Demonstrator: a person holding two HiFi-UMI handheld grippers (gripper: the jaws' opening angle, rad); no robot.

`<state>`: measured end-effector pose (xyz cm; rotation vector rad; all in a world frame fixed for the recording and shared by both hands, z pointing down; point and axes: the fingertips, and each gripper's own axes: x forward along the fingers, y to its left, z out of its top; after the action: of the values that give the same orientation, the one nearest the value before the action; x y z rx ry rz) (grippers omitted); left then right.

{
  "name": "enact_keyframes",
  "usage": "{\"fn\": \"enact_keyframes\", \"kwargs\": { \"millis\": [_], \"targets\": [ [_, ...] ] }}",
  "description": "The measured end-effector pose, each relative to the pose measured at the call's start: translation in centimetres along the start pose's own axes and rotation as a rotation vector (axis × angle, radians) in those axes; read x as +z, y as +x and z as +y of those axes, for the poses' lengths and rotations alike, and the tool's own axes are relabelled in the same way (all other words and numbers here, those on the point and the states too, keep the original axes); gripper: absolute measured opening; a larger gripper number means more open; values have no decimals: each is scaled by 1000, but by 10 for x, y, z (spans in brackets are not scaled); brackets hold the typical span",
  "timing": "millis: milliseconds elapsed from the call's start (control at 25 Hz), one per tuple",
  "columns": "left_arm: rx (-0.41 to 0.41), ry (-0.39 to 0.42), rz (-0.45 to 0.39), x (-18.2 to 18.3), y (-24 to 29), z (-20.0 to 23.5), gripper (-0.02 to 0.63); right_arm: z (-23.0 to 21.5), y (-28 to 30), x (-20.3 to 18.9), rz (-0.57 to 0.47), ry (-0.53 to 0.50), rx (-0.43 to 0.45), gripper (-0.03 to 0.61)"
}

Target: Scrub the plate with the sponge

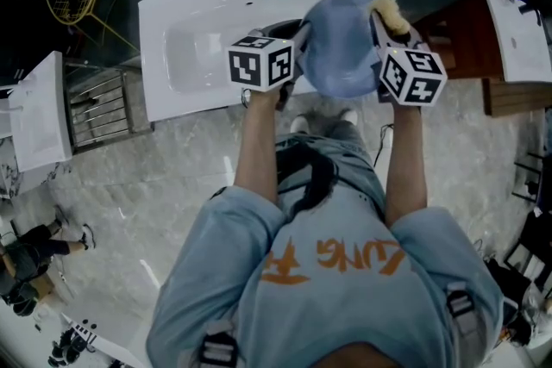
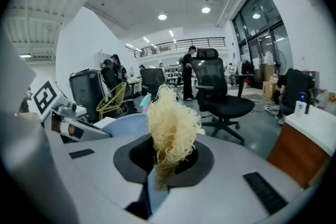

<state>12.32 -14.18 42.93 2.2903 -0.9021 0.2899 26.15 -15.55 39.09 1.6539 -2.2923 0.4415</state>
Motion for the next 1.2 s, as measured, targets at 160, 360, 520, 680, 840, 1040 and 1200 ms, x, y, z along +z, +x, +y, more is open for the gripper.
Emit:
{"fn": "enact_keyframes", "kwargs": {
  "millis": [160, 360, 520, 680, 840, 1040, 1200],
  "targets": [
    [22, -15, -14, 1, -8, 8, 32, 56, 10, 14, -23, -59, 157, 31],
    [45, -29, -30, 0, -20, 16, 32, 109, 20, 13, -14, -123, 285, 31],
    [63, -46, -44, -2, -32, 25, 32, 139, 28, 7, 4, -141, 349, 31],
    [64, -69, -61, -4, -41, 31, 34, 161, 36, -5, 38, -154, 386, 31],
    [57, -93, -76, -4, -46, 32, 35, 161, 42, -18, 73, -159, 334, 31],
    [33, -109, -82, -6, -43, 28, 35, 139, 41, -28, 91, -133, 265, 32],
    [27, -103, -69, -9, -38, 26, 37, 111, 38, -31, 97, -96, 195, 31]
  ]
}}
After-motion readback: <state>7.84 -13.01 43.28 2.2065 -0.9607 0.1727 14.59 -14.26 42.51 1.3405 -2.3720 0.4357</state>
